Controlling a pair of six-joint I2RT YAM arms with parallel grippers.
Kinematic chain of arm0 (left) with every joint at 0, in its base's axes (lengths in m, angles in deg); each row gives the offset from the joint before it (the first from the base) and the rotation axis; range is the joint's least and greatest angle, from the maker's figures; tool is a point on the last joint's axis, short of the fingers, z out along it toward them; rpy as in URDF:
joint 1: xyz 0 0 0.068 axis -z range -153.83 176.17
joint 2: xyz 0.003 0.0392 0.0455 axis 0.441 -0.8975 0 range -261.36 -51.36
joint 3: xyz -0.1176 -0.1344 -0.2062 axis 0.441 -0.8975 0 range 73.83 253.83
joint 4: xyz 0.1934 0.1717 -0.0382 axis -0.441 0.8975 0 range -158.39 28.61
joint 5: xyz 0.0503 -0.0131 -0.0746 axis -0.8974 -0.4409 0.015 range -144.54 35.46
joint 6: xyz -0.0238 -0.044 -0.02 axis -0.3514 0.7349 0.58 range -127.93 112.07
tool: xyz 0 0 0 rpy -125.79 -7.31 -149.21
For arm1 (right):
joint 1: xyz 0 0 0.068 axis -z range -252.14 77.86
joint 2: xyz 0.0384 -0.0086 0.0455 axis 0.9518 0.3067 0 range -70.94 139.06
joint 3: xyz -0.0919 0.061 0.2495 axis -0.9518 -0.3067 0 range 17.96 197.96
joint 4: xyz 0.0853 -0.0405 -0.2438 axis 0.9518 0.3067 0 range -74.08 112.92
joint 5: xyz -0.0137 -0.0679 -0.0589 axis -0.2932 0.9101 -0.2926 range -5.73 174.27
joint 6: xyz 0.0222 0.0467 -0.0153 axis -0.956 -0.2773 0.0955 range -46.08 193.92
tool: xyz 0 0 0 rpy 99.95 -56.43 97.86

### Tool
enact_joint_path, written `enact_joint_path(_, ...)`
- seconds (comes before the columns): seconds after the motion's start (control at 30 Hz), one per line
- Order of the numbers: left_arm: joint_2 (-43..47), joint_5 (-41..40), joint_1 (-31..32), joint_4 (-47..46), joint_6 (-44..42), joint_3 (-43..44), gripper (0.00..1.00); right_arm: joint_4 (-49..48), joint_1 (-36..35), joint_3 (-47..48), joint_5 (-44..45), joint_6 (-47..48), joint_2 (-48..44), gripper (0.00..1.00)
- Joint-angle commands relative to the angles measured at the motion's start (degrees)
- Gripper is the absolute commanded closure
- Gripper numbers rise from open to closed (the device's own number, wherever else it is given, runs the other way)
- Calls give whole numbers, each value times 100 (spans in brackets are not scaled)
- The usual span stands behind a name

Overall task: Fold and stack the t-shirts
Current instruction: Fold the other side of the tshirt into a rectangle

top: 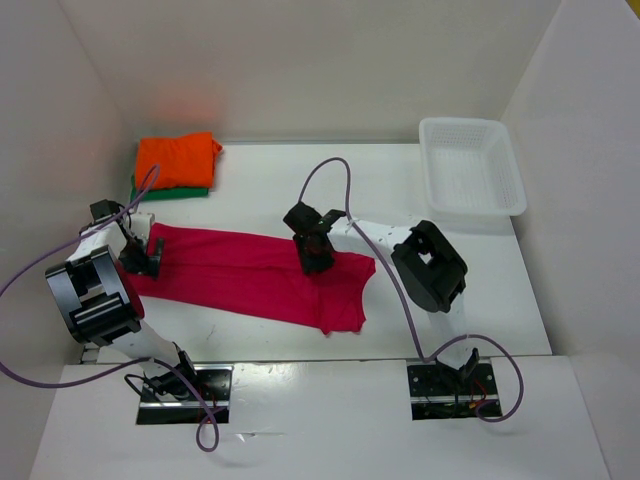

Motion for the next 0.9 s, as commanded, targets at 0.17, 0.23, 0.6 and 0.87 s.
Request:
enact_joint_path(0.17, -64, 24, -24, -41, -25, -23, 0, 40, 11, 13, -62, -54, -200, 64)
enact_joint_path(0.23, -64, 24, -24, -41, -25, -23, 0, 40, 11, -49, -62, -54, -271, 64)
enact_joint_path(0.6, -117, -29, -24, -41, -78, -23, 0, 145, 11, -163, -238, -106, -508, 90)
enact_joint_path(0.87, -117, -29, -24, -41, -78, -23, 0, 207, -94, -163, -694, -106, -702, 100)
